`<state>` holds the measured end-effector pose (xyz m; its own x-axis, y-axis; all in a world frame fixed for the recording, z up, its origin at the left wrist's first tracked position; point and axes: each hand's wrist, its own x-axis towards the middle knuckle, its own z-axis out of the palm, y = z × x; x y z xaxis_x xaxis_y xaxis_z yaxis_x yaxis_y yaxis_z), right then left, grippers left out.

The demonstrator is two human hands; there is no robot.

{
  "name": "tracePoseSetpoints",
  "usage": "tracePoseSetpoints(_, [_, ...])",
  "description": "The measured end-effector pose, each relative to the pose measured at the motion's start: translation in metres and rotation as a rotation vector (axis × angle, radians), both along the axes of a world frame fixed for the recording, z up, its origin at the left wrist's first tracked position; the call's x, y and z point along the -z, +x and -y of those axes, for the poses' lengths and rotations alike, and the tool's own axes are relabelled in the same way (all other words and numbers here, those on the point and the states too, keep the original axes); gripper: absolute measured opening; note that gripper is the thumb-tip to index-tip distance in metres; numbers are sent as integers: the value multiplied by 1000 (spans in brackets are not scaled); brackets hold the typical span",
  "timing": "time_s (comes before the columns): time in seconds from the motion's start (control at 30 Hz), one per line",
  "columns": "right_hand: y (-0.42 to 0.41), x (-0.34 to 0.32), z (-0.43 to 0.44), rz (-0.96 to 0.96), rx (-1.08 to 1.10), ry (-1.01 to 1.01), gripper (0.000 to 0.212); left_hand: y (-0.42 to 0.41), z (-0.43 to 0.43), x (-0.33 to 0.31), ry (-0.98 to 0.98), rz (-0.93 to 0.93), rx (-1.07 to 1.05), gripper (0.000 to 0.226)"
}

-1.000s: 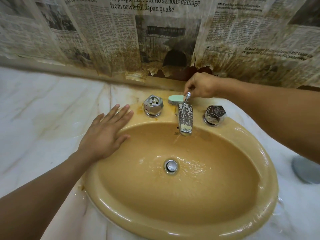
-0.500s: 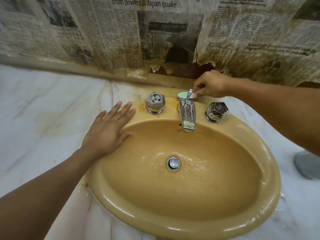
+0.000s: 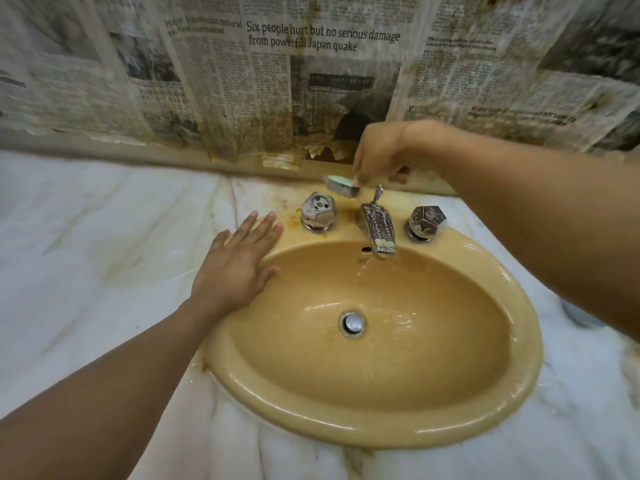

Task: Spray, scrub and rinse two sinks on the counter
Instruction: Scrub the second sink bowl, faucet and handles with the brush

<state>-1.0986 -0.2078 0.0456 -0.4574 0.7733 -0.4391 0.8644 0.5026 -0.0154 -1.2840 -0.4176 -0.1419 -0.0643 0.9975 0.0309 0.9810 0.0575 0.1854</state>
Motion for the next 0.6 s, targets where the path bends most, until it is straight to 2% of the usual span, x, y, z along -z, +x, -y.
tracePoseSetpoints(0.13, [-7,33,40,-23,131,182,13,0,1,-2,-9,3,6,74])
tracePoseSetpoints(0.2, [-12,50,55,-18,178,216,25,0,2,-2,-9,7,10,73])
tracePoseSetpoints(0.37, [-16,63,70,-3,162,175,22,-2,0,-2,-13,13,26,72])
tracePoseSetpoints(0.5, [-8,52,63,60,120,160,4,-3,0,-1,-13,17,35,72])
tracePoseSetpoints(0.6, [-7,57,49,40,129,186,18,-4,-1,-1,-7,21,40,72])
